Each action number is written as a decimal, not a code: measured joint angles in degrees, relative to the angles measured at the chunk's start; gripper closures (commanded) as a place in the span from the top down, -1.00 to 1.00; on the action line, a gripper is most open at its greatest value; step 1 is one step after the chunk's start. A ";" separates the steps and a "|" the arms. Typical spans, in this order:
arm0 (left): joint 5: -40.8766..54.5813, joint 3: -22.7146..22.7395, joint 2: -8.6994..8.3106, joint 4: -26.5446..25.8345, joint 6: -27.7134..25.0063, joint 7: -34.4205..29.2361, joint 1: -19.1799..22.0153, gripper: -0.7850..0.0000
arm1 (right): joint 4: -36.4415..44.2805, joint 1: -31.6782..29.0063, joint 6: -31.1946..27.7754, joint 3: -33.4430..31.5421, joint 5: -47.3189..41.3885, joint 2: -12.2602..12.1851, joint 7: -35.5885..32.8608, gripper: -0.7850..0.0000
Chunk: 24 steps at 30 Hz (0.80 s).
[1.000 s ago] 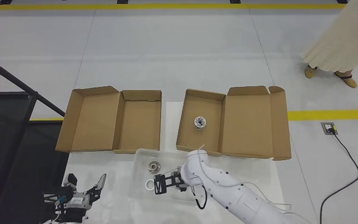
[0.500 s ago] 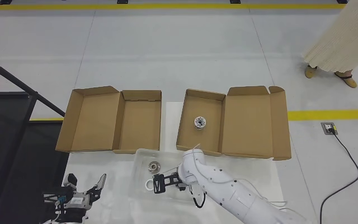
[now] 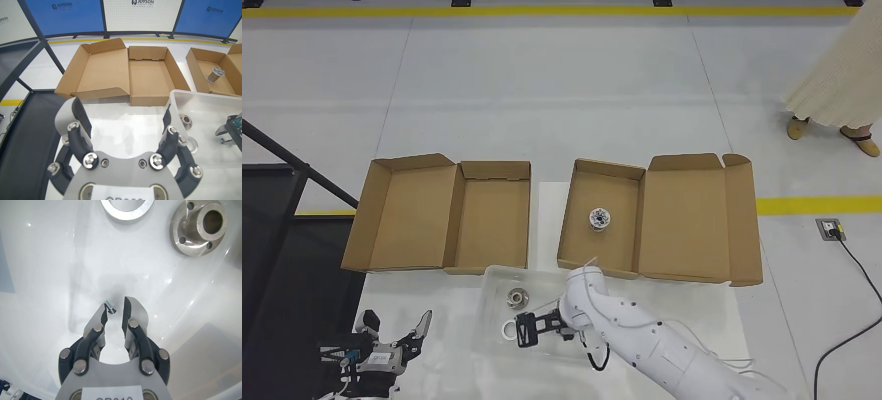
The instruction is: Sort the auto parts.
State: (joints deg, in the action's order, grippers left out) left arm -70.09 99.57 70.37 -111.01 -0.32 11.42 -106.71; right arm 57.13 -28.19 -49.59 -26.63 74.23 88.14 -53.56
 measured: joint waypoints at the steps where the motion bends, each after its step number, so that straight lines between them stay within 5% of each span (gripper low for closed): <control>1: 0.00 0.00 0.00 0.00 0.00 0.00 0.00 1.00 | -0.02 -0.04 -0.14 0.03 0.07 0.02 -0.08 -0.41; 15: 0.00 0.00 0.00 0.00 0.00 0.00 0.00 1.00 | -0.64 0.02 -1.44 1.07 0.79 0.04 0.31 -0.57; 20: 0.00 0.00 0.00 0.00 0.00 0.00 0.00 1.00 | -1.40 0.47 -1.29 1.85 0.22 0.24 0.16 -1.00; 24: 0.00 0.00 0.00 0.00 0.00 0.00 0.00 1.00 | -1.57 0.84 -0.89 1.86 -0.42 0.37 -0.24 -1.00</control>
State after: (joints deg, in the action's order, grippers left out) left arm -70.09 99.57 70.37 -111.01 -0.32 11.42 -106.71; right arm 55.56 -27.35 -50.47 -24.77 73.81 88.50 -53.81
